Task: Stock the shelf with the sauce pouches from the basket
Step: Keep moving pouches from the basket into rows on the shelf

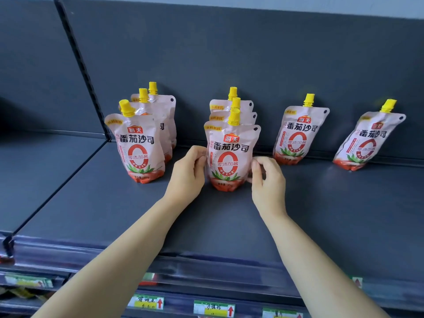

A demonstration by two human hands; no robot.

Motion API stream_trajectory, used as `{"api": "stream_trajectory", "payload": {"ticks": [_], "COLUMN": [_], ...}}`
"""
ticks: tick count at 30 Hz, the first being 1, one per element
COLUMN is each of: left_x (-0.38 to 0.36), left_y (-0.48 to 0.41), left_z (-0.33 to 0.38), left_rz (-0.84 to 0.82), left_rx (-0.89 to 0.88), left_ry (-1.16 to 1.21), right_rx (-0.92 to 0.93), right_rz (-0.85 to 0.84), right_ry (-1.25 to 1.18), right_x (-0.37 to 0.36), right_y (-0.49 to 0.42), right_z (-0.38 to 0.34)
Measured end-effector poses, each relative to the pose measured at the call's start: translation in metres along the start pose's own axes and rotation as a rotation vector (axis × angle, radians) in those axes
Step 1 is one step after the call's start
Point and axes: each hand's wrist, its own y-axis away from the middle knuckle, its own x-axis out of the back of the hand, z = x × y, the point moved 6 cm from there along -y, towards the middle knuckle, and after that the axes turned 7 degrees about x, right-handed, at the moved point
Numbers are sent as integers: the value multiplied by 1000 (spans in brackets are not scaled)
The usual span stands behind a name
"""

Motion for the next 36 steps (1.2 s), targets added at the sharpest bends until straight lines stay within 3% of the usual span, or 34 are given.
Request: {"api": "stream_trajectory", "payload": {"ticks": [9, 16, 22, 25, 36], "left_x": [5, 7, 8, 10, 7], "left_y": [-3, -5, 3, 3, -1], "left_z": [11, 12, 2, -2, -5], "left_rz": [89, 81, -44, -18, 4], "left_rx": [-67, -26, -44, -31, 28], "left_ry": [13, 76, 25, 5, 5], "right_rx": [35, 73, -52, -68, 37], "right_rz": [-30, -12, -176, -200, -207], "right_ry": [-41, 34, -11, 17, 175], "right_x": [-4, 0, 4, 6, 8], "right_y": [-6, -9, -4, -4, -5], "right_z": [3, -2, 9, 10, 1]}}
